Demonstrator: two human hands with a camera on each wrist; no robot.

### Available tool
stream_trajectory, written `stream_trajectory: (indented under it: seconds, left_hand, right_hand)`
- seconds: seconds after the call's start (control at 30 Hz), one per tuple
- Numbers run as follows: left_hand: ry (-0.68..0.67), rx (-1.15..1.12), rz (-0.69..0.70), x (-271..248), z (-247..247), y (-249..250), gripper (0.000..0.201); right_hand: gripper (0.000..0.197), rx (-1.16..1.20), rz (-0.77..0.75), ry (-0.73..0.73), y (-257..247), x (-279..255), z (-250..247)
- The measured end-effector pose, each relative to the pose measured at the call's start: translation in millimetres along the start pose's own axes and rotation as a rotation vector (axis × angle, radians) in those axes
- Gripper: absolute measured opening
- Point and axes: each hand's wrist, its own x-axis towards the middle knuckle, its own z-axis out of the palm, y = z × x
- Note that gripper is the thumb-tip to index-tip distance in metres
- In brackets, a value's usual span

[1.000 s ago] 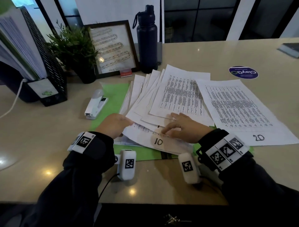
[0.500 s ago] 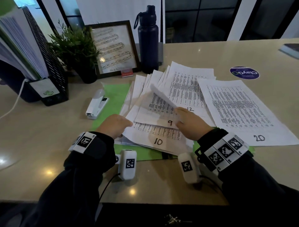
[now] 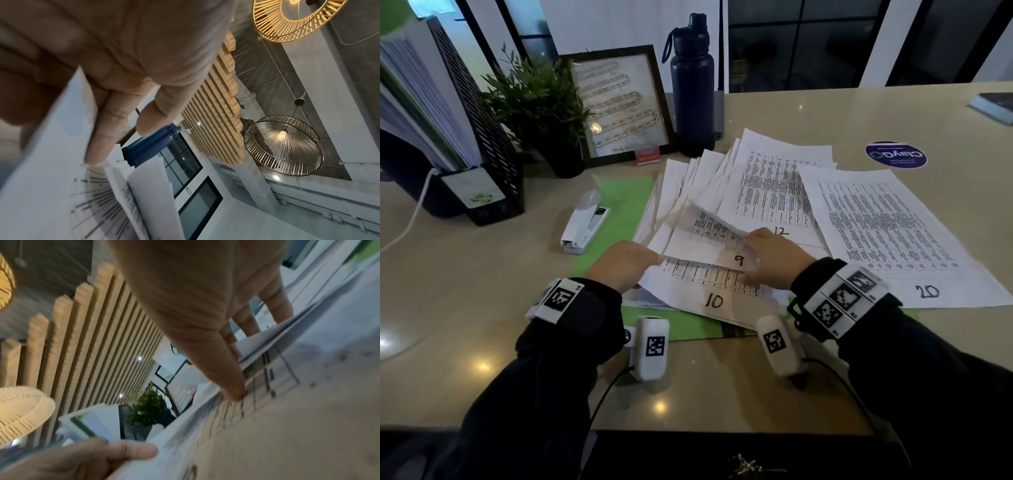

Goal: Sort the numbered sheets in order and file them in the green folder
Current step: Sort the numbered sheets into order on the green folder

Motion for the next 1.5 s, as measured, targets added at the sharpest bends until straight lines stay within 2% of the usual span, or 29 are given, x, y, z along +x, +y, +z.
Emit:
stream_trajectory:
  seconds: [0.1,0.17,0.27,0.43,0.5,0.57,0.67,0.77,0.83,0.9,0.97,1.03,1.07,1.17,1.23,1.27,1.37,1.4,1.43,1.5]
  left_hand:
    - [0.015,-0.012,-0.014,1,-1,-2,0.031]
    - [0.019,-0.020,-0.013,2,-2,-2,0.030]
    - [0.017,-0.011,-0.011,3,-2,-2,0.030]
    - [0.010,-0.019,-0.015,4,-3,-4,0.030]
    - [0.002,-0.011,-0.012,3,-2,-3,0.030]
    - [-0.008,-0.006,-0.013,4,-1,-4,0.030]
    - [-0.018,-0.045,-0.021,4,0,-5,0.023]
    - [0.003,-0.147,-0.041,1,0,-7,0.045]
    - [0.029,-0.167,-0.049,1,0,-7,0.059]
    - [0.035,-0.172,-0.044,1,1,-8,0.064]
    - [0.023,-0.174,-0.026,-1,1,-8,0.070]
    - [0.000,-0.174,-0.020,-1,2,-6,0.068]
    - [-0.007,-0.177,-0.019,-1,2,-6,0.060]
    - [-0.003,-0.135,0.006,4,2,-8,0.031]
    - [0.026,-0.089,0.027,8,2,-11,0.027]
    - [0.093,-0.038,0.053,5,1,-9,0.027]
    - [0.470,0.094,0.198,-6,-4,8,0.035]
    - [0.528,0.076,0.259,-10,-6,15,0.033]
    - [0.503,0.030,0.289,-13,-6,21,0.029]
    - [0.263,-0.107,0.246,-16,-1,28,0.026]
  right_hand:
    - [0.049,-0.107,0.033,0.018,-8,11,3]
    - [0.034,-0.163,0.021,0.028,-13,15,2]
    - [0.021,-0.134,0.083,0.079,-11,18,-7]
    - [0.030,0.192,0.228,0.182,15,16,-23]
    - [0.038,0.310,0.231,0.227,19,13,-25]
    - [0.041,0.317,0.181,0.241,17,6,-26]
    - [0.043,0.168,0.023,0.159,-1,-10,-25]
    - [0.051,0.078,-0.162,-0.048,-23,-26,-15]
    - [0.052,0.199,-0.190,-0.156,-27,-31,-12]
    - [0.055,0.475,-0.101,-0.182,-23,-30,-14]
    - [0.056,0.565,-0.053,-0.081,-13,-25,-15]
    - [0.032,0.495,-0.097,0.124,-3,-19,-14]
    - [0.022,0.482,-0.106,0.214,0,-18,-15]
    - [0.031,0.552,-0.094,0.343,9,-14,-13]
    - [0.032,0.602,-0.098,0.377,10,-14,-12]
    - [0.030,0.621,-0.102,0.381,10,-13,-11]
    - [0.031,0.691,-0.124,0.375,8,-12,-9]
    - [0.034,0.730,-0.141,0.373,6,-12,-9]
    - [0.036,0.761,-0.155,0.371,3,-12,-8]
    - [0.039,0.786,-0.175,0.367,-2,-14,-6]
